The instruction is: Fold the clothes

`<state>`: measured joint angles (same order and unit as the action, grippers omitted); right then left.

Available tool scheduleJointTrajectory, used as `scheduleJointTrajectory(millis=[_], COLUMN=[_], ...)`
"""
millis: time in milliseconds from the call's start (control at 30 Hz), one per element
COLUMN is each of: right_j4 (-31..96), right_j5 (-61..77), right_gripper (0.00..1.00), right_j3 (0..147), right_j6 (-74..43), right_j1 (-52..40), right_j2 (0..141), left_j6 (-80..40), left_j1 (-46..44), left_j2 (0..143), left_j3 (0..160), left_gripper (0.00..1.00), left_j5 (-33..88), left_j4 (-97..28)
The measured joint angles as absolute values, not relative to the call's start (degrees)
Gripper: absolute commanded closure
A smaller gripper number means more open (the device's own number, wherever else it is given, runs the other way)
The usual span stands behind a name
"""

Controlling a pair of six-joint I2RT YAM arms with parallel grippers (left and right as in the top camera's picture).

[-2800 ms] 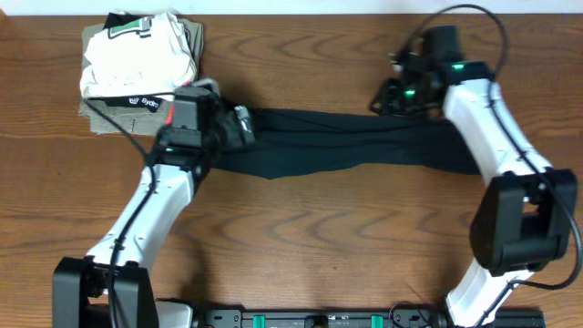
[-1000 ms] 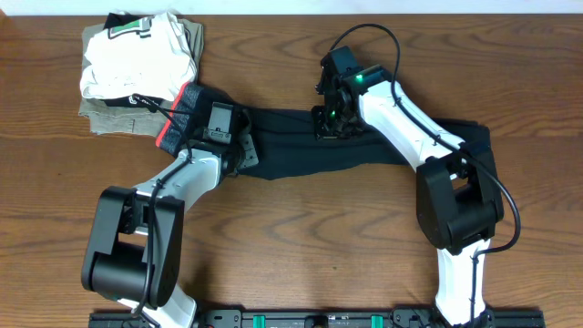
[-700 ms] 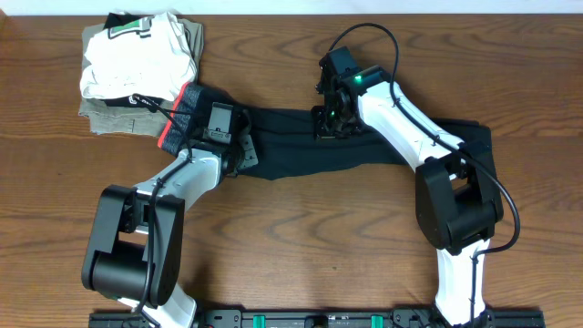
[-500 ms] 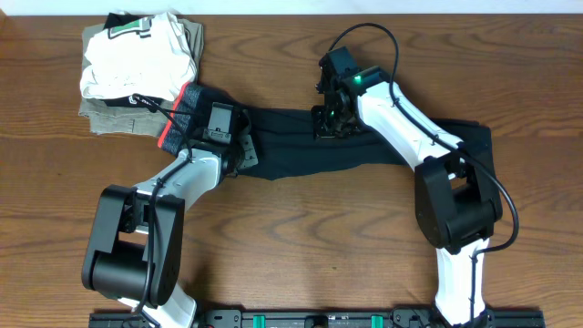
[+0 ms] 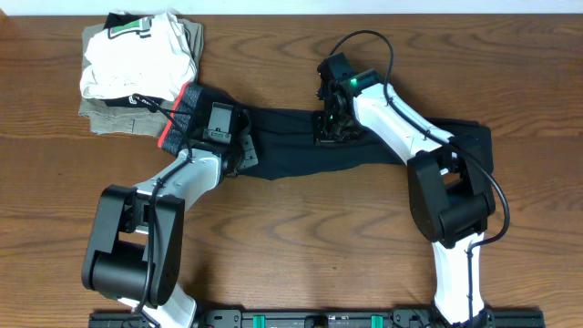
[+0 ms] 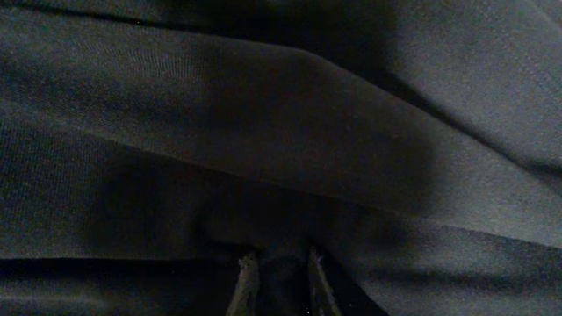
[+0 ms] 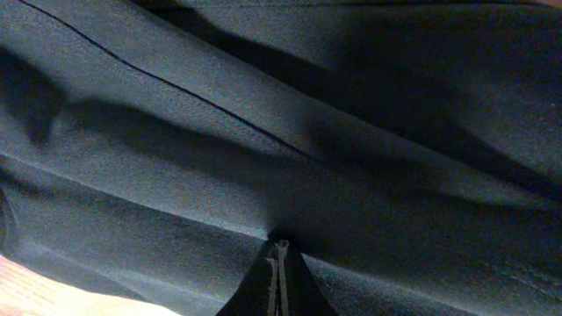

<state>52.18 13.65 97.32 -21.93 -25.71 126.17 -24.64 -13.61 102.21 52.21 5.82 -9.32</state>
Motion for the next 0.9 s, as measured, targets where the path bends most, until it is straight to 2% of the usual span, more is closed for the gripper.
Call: scheduleJointTrajectory(millis=[533, 900], right_j4=[55.8, 51.6], right_j5=[13.7, 11.2], right_gripper=[0.99, 0.99], right_j3=[97.3, 97.3], right_j6=[-23.0, -23.6], right_j1=[-25.8, -25.8], right_j2=[126.2, 126.8], left_j6=[-24.6, -24.6], left_j1=[-13.6, -13.6], left_j2=[102.2, 102.2], left_j3=[52.2, 52.2], left_gripper=[0.78, 0.78], left_j5=[5.8, 5.8], left_j4=[-9.3, -9.3])
